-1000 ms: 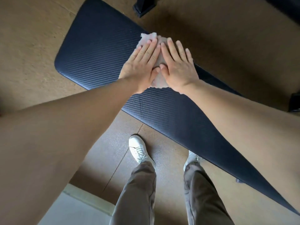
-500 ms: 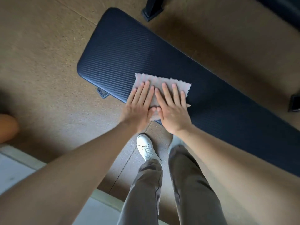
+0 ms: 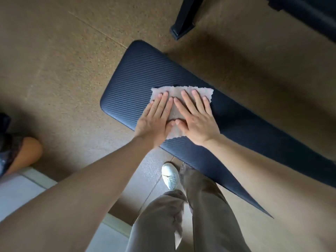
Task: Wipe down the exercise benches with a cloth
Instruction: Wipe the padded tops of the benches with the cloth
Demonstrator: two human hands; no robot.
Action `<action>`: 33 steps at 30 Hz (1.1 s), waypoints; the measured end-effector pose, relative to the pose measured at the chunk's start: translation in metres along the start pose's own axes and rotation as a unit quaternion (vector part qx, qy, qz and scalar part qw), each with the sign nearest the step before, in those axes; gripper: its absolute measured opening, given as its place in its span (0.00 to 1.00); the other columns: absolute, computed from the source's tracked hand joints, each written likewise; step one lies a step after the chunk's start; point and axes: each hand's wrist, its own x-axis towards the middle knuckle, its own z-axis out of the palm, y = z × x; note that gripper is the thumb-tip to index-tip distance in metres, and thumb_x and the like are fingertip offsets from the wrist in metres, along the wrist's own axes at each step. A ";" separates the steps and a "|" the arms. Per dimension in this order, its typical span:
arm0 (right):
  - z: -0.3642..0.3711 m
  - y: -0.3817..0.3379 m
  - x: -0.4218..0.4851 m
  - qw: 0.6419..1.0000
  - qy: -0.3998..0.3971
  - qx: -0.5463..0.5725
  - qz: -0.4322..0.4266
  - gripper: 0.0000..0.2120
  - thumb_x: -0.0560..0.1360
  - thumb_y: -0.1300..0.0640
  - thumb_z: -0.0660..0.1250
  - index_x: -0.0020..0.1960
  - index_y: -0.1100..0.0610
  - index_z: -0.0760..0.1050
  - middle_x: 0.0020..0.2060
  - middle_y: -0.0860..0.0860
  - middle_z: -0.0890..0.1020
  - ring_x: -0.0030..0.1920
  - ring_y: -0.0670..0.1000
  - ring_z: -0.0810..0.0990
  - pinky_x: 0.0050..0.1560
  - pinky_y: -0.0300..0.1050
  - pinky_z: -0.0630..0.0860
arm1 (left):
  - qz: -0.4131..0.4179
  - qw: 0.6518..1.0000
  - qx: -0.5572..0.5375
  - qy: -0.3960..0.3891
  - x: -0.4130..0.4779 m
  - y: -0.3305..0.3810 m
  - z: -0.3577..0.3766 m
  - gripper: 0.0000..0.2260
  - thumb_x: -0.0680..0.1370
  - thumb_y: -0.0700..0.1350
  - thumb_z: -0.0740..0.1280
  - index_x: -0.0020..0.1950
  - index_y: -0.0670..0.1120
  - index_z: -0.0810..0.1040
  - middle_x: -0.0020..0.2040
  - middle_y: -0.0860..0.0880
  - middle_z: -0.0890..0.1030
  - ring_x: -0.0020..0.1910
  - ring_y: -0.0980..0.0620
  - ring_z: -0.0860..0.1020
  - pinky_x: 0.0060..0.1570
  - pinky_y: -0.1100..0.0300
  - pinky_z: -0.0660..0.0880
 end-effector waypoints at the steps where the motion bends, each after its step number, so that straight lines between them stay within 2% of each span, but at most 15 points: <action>1: -0.007 0.010 0.020 1.000 0.012 -0.007 0.001 0.32 0.83 0.37 0.48 0.84 0.48 0.50 0.84 0.53 0.51 0.83 0.60 0.47 0.81 0.63 0.49 | 0.000 1.000 0.015 0.010 0.021 -0.007 -0.010 0.32 0.86 0.61 0.40 0.82 0.45 0.33 0.83 0.46 0.34 0.82 0.49 0.35 0.81 0.51 0.40; 4: -0.025 0.024 0.067 0.999 0.034 0.002 0.018 0.32 0.84 0.37 0.46 0.84 0.50 0.49 0.84 0.54 0.51 0.83 0.61 0.50 0.80 0.64 0.51 | 0.006 0.999 0.041 0.023 0.075 -0.027 -0.039 0.31 0.86 0.61 0.41 0.82 0.45 0.34 0.84 0.46 0.37 0.82 0.49 0.37 0.82 0.51 0.42; 8: -0.029 0.021 0.091 0.998 0.035 0.019 0.040 0.31 0.85 0.41 0.45 0.84 0.52 0.47 0.83 0.56 0.51 0.82 0.63 0.51 0.80 0.65 0.51 | 0.016 0.997 0.071 0.032 0.095 -0.041 -0.050 0.31 0.86 0.60 0.40 0.83 0.44 0.36 0.84 0.44 0.39 0.83 0.48 0.39 0.82 0.49 0.45; 14: -0.015 -0.002 0.070 0.997 0.058 0.002 0.049 0.31 0.85 0.43 0.48 0.84 0.54 0.47 0.83 0.58 0.50 0.82 0.65 0.48 0.80 0.66 0.49 | 0.009 0.999 0.027 0.033 0.064 -0.038 -0.033 0.31 0.86 0.60 0.39 0.83 0.42 0.37 0.84 0.43 0.39 0.83 0.46 0.39 0.82 0.49 0.42; 21: 0.022 -0.083 0.012 0.999 0.026 0.032 0.024 0.31 0.85 0.45 0.48 0.84 0.54 0.46 0.83 0.57 0.47 0.82 0.65 0.44 0.79 0.67 0.47 | -0.025 0.999 0.030 -0.010 -0.032 -0.051 0.019 0.34 0.85 0.62 0.40 0.82 0.40 0.35 0.83 0.42 0.37 0.82 0.45 0.37 0.82 0.49 0.41; 24: 0.029 -0.111 0.002 0.999 -0.003 0.034 0.024 0.31 0.85 0.45 0.48 0.84 0.54 0.46 0.84 0.56 0.47 0.82 0.65 0.43 0.79 0.67 0.48 | -0.033 0.999 0.029 -0.019 -0.055 -0.064 0.028 0.35 0.86 0.62 0.46 0.82 0.40 0.37 0.82 0.42 0.38 0.82 0.46 0.39 0.82 0.50 0.42; 30: 0.012 -0.098 0.020 1.000 -0.010 0.018 -0.013 0.30 0.85 0.46 0.51 0.84 0.53 0.50 0.84 0.55 0.50 0.83 0.62 0.47 0.80 0.64 0.49 | 0.000 0.998 0.004 -0.070 -0.038 -0.088 0.003 0.31 0.85 0.56 0.41 0.80 0.43 0.29 0.81 0.44 0.30 0.81 0.47 0.33 0.81 0.51 0.39; 33: -0.007 -0.082 0.062 1.000 0.003 -0.003 0.012 0.31 0.85 0.45 0.49 0.84 0.54 0.49 0.83 0.58 0.50 0.83 0.63 0.47 0.80 0.63 0.49 | 0.004 0.999 0.008 -0.045 0.002 -0.102 -0.017 0.31 0.86 0.56 0.43 0.81 0.42 0.32 0.82 0.43 0.33 0.82 0.46 0.35 0.82 0.50 0.41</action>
